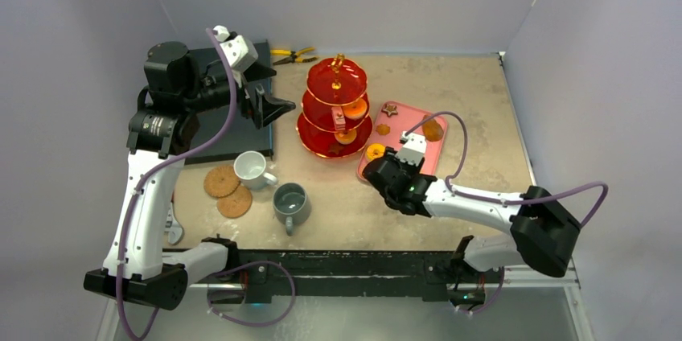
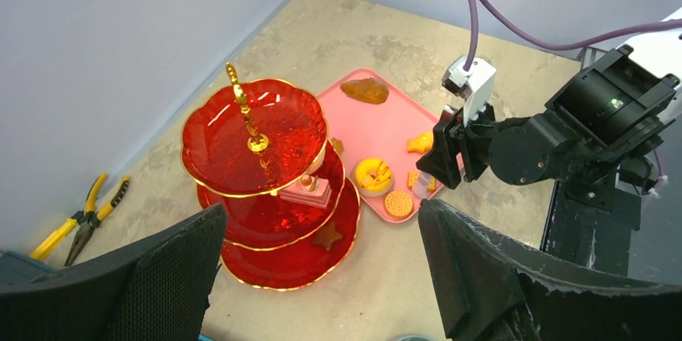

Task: Serve the afternoon tea
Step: Pick up the desert from the tray.

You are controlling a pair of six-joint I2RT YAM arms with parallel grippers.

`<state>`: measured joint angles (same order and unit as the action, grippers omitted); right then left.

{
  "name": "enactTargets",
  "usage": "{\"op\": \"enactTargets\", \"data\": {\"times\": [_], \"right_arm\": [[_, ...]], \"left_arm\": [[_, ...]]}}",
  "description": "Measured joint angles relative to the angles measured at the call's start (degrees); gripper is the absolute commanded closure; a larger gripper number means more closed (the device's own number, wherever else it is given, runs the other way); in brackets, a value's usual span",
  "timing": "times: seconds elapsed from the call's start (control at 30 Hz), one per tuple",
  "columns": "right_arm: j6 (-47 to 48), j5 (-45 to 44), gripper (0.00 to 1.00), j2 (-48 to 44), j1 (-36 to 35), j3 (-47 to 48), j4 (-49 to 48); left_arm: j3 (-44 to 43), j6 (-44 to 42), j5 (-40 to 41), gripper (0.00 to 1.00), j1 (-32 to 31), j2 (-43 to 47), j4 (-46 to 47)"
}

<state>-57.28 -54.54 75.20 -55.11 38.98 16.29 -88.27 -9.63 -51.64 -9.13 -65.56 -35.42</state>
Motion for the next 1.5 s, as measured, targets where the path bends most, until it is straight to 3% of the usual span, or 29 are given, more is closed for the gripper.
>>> {"op": "enactTargets", "data": {"times": [0.5, 1.03, 1.37, 1.5], "right_arm": [[5.05, -0.48, 0.47, 3.67, 0.28, 0.55, -7.63], [2.40, -0.44, 0.74, 2.97, 0.44, 0.17, -6.78], [3.50, -0.81, 0.74, -0.37, 0.42, 0.15, -4.70], [4.33, -1.27, 0.63, -0.70, 0.42, 0.15, -4.74]], "left_arm": [[0.00, 0.00, 0.02, 0.11, 0.00, 0.02, 0.13], [0.02, 0.00, 0.00, 0.11, 0.00, 0.02, 0.13], [0.02, 0.00, -0.02, 0.11, 0.00, 0.13, 0.13], [0.02, 0.00, -0.02, 0.11, 0.00, 0.13, 0.13]]}}
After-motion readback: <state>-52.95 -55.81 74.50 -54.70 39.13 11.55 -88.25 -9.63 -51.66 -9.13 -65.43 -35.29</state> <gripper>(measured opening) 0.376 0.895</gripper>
